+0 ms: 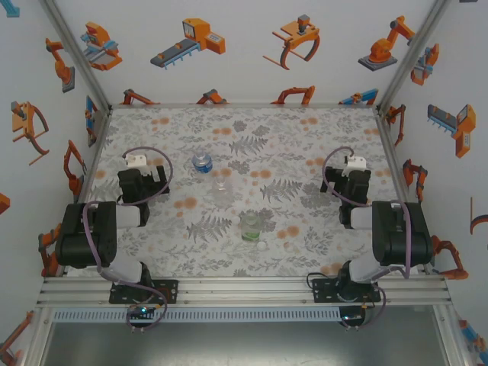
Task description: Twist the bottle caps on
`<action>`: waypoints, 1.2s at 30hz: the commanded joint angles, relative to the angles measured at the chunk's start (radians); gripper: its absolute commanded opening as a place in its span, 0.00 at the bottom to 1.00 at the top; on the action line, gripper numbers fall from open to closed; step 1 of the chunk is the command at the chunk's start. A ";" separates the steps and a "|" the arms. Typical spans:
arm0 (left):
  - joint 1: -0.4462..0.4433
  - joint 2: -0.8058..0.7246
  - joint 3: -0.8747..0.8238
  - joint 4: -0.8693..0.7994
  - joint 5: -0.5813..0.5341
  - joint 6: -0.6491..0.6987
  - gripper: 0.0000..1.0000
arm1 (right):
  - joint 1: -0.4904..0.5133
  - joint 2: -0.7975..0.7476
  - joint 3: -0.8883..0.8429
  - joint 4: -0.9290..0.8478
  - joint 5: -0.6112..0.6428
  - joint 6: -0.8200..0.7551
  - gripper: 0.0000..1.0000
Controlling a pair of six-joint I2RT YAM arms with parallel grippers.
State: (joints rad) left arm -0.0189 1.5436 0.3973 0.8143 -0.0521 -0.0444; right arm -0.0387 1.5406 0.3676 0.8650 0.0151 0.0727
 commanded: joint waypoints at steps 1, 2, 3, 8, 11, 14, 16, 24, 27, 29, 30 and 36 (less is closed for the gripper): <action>0.000 -0.003 0.018 0.005 0.009 0.011 0.97 | -0.003 0.000 0.010 0.019 -0.016 -0.018 0.99; 0.000 -0.004 0.018 0.005 0.009 0.012 0.97 | -0.004 0.001 0.010 0.020 -0.016 -0.017 0.99; 0.000 -0.004 0.018 0.005 0.009 0.012 0.97 | -0.004 0.001 0.010 0.020 -0.016 -0.018 0.99; 0.000 -0.004 0.018 0.005 0.009 0.012 0.97 | -0.004 0.001 0.010 0.020 -0.015 -0.016 0.99; 0.002 -0.005 0.018 0.006 0.010 0.012 0.97 | -0.003 0.001 0.011 0.020 -0.016 -0.016 0.99; 0.002 -0.004 0.018 0.006 0.010 0.012 0.97 | -0.004 0.001 0.011 0.019 -0.017 -0.017 0.99; 0.002 -0.004 0.018 0.006 0.011 0.012 0.97 | -0.003 0.001 0.011 0.020 -0.017 -0.017 0.99; 0.003 -0.005 0.018 0.006 0.014 0.009 0.97 | -0.004 0.003 0.016 0.016 -0.010 -0.013 0.99; 0.004 -0.005 0.018 0.006 0.014 0.010 0.97 | -0.004 0.003 0.022 0.003 0.003 -0.006 0.99; 0.004 -0.004 0.018 0.005 0.015 0.010 0.97 | -0.004 0.002 0.022 0.003 0.004 -0.007 0.99; 0.004 -0.004 0.018 0.005 0.014 0.011 0.97 | -0.003 0.002 0.022 0.003 0.005 -0.007 0.99; 0.004 -0.004 0.018 0.005 0.014 0.010 0.97 | -0.003 0.001 0.020 0.002 0.006 -0.009 0.99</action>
State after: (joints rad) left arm -0.0189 1.5436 0.3973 0.8143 -0.0521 -0.0444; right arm -0.0387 1.5406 0.3676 0.8650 0.0154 0.0669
